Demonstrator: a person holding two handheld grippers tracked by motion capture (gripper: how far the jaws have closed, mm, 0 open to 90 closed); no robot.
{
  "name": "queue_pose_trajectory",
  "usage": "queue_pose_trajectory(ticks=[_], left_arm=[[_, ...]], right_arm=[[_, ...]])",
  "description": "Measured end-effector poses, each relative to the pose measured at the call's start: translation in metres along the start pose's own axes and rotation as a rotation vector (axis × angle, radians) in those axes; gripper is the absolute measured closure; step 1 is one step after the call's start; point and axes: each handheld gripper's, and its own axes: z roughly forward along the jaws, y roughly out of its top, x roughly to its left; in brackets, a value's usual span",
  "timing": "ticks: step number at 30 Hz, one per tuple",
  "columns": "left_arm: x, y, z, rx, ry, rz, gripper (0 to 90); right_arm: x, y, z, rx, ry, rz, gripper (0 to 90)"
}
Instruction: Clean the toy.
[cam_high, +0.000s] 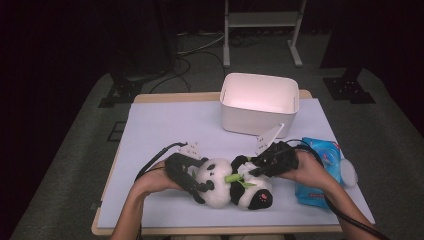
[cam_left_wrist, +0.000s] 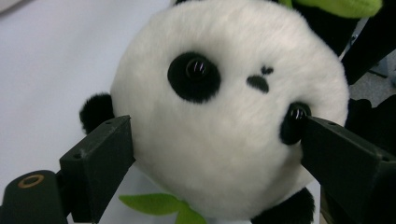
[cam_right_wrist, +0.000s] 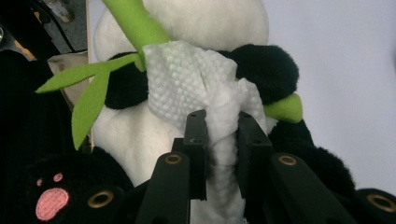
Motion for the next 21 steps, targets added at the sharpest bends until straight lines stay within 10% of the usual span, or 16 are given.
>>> queue_pose_trajectory(ticks=[12,21], left_arm=[[0.004,-0.004,0.004,0.031,-0.03,-0.055,8.7],[-0.004,0.002,0.004,0.039,-0.012,-0.009,22.1]], right_arm=[[0.011,-0.013,-0.002,0.0,-0.007,-0.01,76.7],[0.005,-0.011,-0.007,-0.011,0.024,0.023,76.8]])
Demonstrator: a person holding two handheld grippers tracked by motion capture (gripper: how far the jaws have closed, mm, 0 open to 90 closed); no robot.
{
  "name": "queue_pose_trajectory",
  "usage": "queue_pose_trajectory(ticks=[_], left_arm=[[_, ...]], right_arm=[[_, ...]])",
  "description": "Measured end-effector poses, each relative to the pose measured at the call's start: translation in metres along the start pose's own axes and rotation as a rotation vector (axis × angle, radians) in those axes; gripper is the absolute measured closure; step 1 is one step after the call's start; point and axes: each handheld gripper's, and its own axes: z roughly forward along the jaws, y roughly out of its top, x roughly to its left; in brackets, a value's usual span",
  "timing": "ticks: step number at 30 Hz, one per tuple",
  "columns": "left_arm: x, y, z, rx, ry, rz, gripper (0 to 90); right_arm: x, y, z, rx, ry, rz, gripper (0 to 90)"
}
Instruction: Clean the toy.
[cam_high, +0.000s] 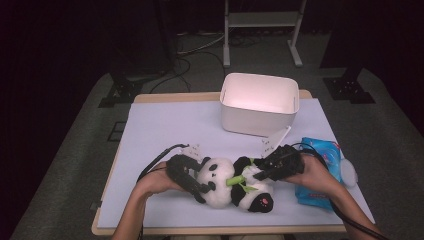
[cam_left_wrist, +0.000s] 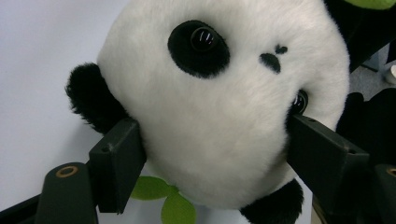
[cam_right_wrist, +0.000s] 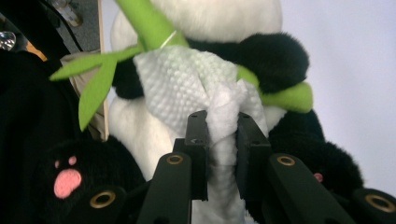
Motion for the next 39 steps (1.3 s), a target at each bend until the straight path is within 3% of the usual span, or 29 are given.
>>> queue_pose_trajectory(ticks=[6,10,14,19,24,29,33,39], left_arm=[[-0.008,0.007,-0.003,-0.006,0.014,0.039,22.9],[-0.014,0.012,-0.003,0.011,0.039,0.078,23.0],[-0.018,0.014,-0.005,0.009,0.048,0.092,23.0],[-0.018,0.013,-0.005,0.002,0.043,0.087,23.1],[-0.018,0.014,-0.005,0.0,0.031,0.081,23.7],[-0.016,0.013,-0.004,0.012,0.03,0.078,23.7],[-0.015,0.013,-0.001,0.032,0.032,0.076,23.8],[-0.016,0.014,-0.002,0.01,0.029,0.068,23.8]], right_arm=[[-0.004,0.02,-0.009,-0.04,-0.011,-0.021,76.9],[-0.001,0.036,-0.005,-0.03,-0.016,-0.048,76.9],[0.001,0.047,0.001,-0.016,-0.024,-0.075,76.8],[-0.002,0.043,-0.003,-0.021,-0.02,-0.058,76.8],[-0.01,0.015,-0.012,-0.035,-0.018,0.003,76.8],[-0.007,0.0,-0.013,-0.029,-0.023,0.026,76.5],[-0.004,0.001,-0.011,-0.042,-0.027,0.013,76.4],[0.0,0.027,-0.007,-0.029,-0.018,-0.032,76.4]])
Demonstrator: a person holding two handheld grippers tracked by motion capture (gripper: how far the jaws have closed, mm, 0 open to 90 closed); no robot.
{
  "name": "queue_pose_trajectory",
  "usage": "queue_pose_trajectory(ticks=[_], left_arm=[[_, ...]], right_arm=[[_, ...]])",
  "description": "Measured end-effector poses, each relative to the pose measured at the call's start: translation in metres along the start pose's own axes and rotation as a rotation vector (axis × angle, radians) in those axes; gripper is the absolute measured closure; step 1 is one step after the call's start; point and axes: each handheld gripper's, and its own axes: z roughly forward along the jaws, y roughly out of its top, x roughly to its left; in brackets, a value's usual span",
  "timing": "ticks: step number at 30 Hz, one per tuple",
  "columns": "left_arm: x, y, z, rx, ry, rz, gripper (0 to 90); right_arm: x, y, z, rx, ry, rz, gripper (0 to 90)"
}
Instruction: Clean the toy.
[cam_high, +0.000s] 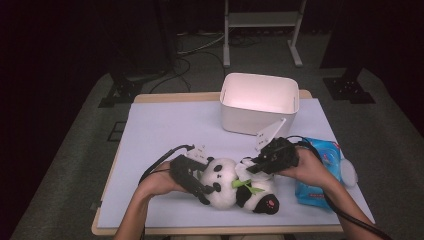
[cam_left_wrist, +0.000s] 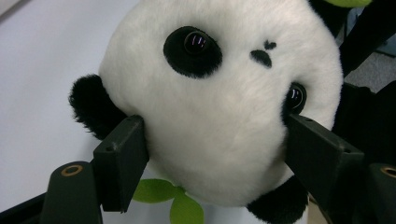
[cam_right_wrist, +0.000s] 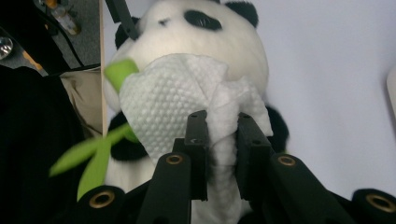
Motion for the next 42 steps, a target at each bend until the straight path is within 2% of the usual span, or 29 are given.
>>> queue_pose_trajectory(ticks=[1,3,7,8,9,11,14,18,21,24,29,35,42], left_arm=[[-0.001,0.001,-0.001,-0.003,0.002,0.005,23.8],[-0.002,0.003,-0.001,-0.006,0.006,0.014,23.8],[-0.004,0.003,0.0,0.005,0.014,0.021,23.8],[-0.004,0.003,0.0,0.006,0.012,0.02,23.8],[-0.003,0.003,0.0,0.003,0.01,0.02,23.8],[-0.004,0.004,0.0,-0.006,0.007,0.021,23.8],[-0.004,0.004,0.001,-0.004,0.008,0.025,23.8],[-0.002,0.001,0.002,0.0,0.0,0.015,23.8],[-0.002,0.001,0.003,0.003,-0.007,0.019,23.7],[-0.002,0.001,0.003,0.006,-0.013,0.024,23.5],[0.001,-0.002,0.001,-0.02,-0.034,-0.018,20.3],[0.007,-0.006,0.001,-0.055,-0.065,-0.051,18.0],[0.01,-0.008,0.0,-0.086,-0.089,-0.03,17.5]], right_arm=[[0.0,0.0,0.0,0.0,0.0,0.0,76.4],[0.004,0.013,0.009,0.018,0.011,-0.036,76.3],[0.007,0.025,0.02,0.033,0.027,-0.056,76.3],[0.007,0.025,0.02,0.033,0.027,-0.056,76.3],[0.006,0.028,0.02,0.005,0.043,-0.05,76.3],[0.005,0.029,0.019,-0.015,0.059,-0.039,76.3],[0.006,0.03,0.018,-0.004,0.06,-0.04,76.3],[0.004,0.022,0.017,0.033,0.046,-0.042,76.1],[0.006,0.011,0.015,0.027,0.048,-0.025,76.1],[0.01,0.005,0.014,0.018,0.041,-0.03,76.1],[0.016,0.001,0.016,0.012,0.042,-0.051,76.2],[0.018,-0.007,0.015,-0.019,0.045,-0.043,76.2],[0.018,-0.012,0.013,-0.037,0.05,-0.042,76.3]])
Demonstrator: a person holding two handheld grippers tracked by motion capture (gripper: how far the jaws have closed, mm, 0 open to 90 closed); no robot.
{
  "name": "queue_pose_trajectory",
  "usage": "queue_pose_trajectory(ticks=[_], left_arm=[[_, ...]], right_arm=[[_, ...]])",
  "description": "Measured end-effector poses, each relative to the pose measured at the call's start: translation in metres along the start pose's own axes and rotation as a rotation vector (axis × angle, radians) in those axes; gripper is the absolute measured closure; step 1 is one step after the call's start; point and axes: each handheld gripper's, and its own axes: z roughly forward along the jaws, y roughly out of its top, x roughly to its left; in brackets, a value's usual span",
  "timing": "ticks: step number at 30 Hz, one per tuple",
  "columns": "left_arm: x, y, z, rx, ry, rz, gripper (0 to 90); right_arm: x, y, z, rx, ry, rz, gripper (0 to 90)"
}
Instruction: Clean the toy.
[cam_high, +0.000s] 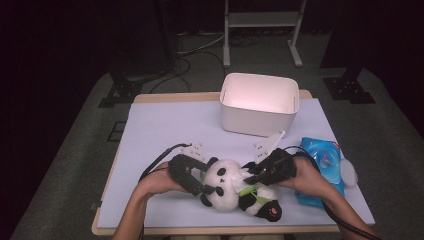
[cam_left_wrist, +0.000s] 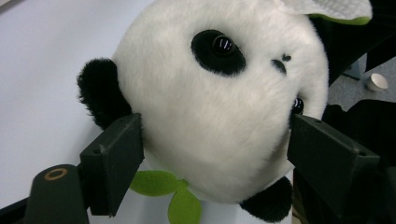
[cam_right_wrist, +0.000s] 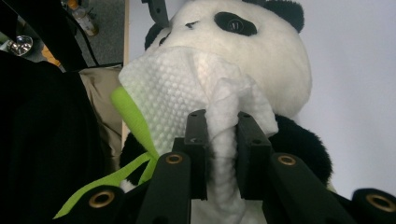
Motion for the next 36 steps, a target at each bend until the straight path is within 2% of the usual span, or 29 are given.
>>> queue_pose_trajectory(ticks=[1,4,6,8,10,11,12,13,15,18,19,25,29,30,31,32,33,35,36], left_arm=[[0.003,-0.003,0.0,-0.025,-0.023,0.011,16.3],[0.005,-0.004,0.0,-0.047,-0.041,0.0,15.8],[0.007,-0.005,-0.002,-0.058,-0.048,-0.014,15.8],[0.01,-0.005,-0.003,-0.064,-0.05,-0.028,9.4],[0.012,-0.006,-0.002,-0.065,-0.044,-0.041,9.4],[0.014,-0.006,0.0,-0.071,-0.076,-0.055,9.3],[0.014,-0.006,0.0,-0.071,-0.076,-0.055,8.5],[0.015,-0.006,0.004,-0.075,-0.103,-0.064,8.3],[0.015,-0.006,0.006,-0.079,-0.117,-0.073,8.3],[0.015,-0.002,0.01,-0.063,-0.135,-0.081,4.2],[0.014,0.002,0.011,-0.061,-0.15,-0.079,4.2],[0.013,0.012,0.018,-0.04,-0.175,-0.068,2.6],[0.014,0.014,0.02,-0.029,-0.174,-0.066,3.8],[0.015,0.014,0.02,-0.027,-0.167,-0.062,6.5],[0.015,0.014,0.019,-0.034,-0.163,-0.063,14.4],[0.015,0.014,0.018,-0.048,-0.148,-0.058,14.4],[0.016,0.014,0.016,-0.073,-0.134,-0.043,22.3],[0.016,0.013,0.014,-0.102,-0.123,-0.04,23.9],[0.016,0.014,0.013,-0.105,-0.111,-0.024,25.1]], right_arm=[[0.001,-0.001,-0.001,-0.001,-0.004,-0.002,76.3],[0.002,-0.002,-0.001,-0.002,-0.006,-0.006,76.4],[0.003,-0.003,-0.002,-0.004,-0.011,-0.008,76.3],[0.003,-0.004,-0.003,-0.008,-0.014,-0.014,76.3],[0.005,-0.007,-0.004,-0.015,-0.011,-0.011,76.3],[0.006,-0.009,-0.006,-0.02,-0.007,-0.01,76.4],[0.006,-0.009,-0.006,-0.02,-0.007,-0.01,76.4],[0.008,-0.012,-0.008,-0.021,-0.01,-0.013,76.4],[0.009,-0.012,-0.009,-0.022,-0.013,-0.016,76.4],[0.012,-0.016,-0.011,-0.025,-0.015,-0.024,76.4],[0.013,-0.017,-0.012,-0.027,-0.015,-0.021,76.4],[0.016,-0.02,-0.013,-0.037,-0.02,-0.036,76.3],[0.017,-0.02,-0.013,-0.036,-0.022,-0.03,76.3],[0.017,-0.02,-0.013,-0.034,-0.022,-0.03,76.2],[0.015,-0.018,-0.012,-0.03,-0.027,-0.029,76.1],[0.015,-0.018,-0.012,-0.03,-0.027,-0.029,76.1],[0.014,-0.016,-0.012,-0.029,-0.049,-0.036,76.1],[0.013,-0.015,-0.013,-0.029,-0.05,-0.03,76.2],[0.011,-0.015,-0.014,-0.033,-0.048,-0.024,76.3]])
